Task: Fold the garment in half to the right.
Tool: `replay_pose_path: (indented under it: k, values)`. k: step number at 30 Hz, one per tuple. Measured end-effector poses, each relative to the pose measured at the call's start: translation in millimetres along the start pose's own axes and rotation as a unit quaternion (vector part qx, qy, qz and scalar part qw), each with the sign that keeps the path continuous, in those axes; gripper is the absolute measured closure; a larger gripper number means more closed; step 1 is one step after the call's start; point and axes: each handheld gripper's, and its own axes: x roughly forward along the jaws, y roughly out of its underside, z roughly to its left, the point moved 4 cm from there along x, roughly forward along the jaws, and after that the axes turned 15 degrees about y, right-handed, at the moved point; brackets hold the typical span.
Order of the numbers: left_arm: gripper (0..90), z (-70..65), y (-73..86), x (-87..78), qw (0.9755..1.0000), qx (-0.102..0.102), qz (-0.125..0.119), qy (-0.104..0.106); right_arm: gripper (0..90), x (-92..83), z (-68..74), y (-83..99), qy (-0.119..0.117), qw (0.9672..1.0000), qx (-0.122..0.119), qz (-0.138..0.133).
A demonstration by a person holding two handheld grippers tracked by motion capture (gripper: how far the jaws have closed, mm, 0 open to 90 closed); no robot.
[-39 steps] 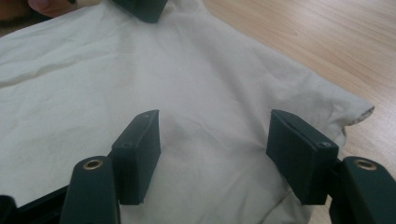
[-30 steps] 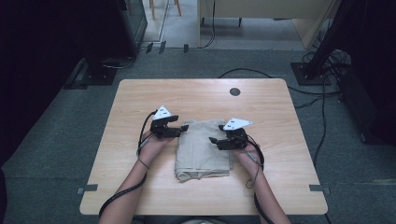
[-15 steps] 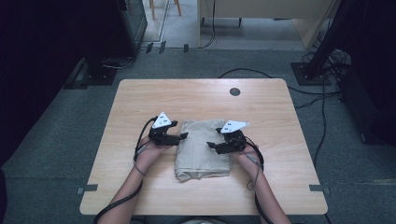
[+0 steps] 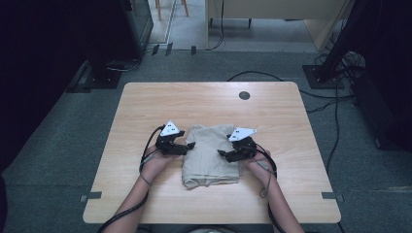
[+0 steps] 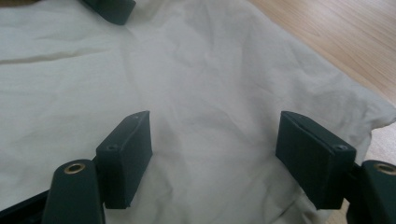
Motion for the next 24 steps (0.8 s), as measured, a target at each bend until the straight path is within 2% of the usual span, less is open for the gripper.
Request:
replay_pose_path:
  k: [3,8,11,15,19,24]
  values:
    - [26.9,-7.1,-1.4,-4.8,1.0,0.006,-0.001,0.008,26.5,-7.8,2.3,-1.7,-0.024,0.9995,0.012,-0.015]
    - [26.9,-17.0,1.1,-10.4,0.9998,0.014,0.003,0.012,26.5,-20.9,9.6,0.9,-0.05,0.9983,0.004,-0.029]
    - [26.9,-22.1,3.3,-11.1,0.9997,0.021,0.005,0.014,26.5,-24.2,13.4,4.2,-0.054,0.9982,-0.009,-0.027]
    - [26.8,-27.4,6.2,-10.7,0.9994,0.024,0.01,0.024,25.8,-25.2,15.1,9.3,-0.054,0.9982,-0.015,-0.021]
    - [26.8,-30.1,8.8,-10.3,0.9992,0.025,0.016,0.027,25.8,-31.7,11.2,15.0,-0.051,0.9984,-0.003,-0.025]
    - [26.8,-31.8,13.1,-7.5,0.999,0.025,0.025,0.028,25.8,-31.3,10.9,20.3,-0.05,0.9986,-0.005,-0.018]
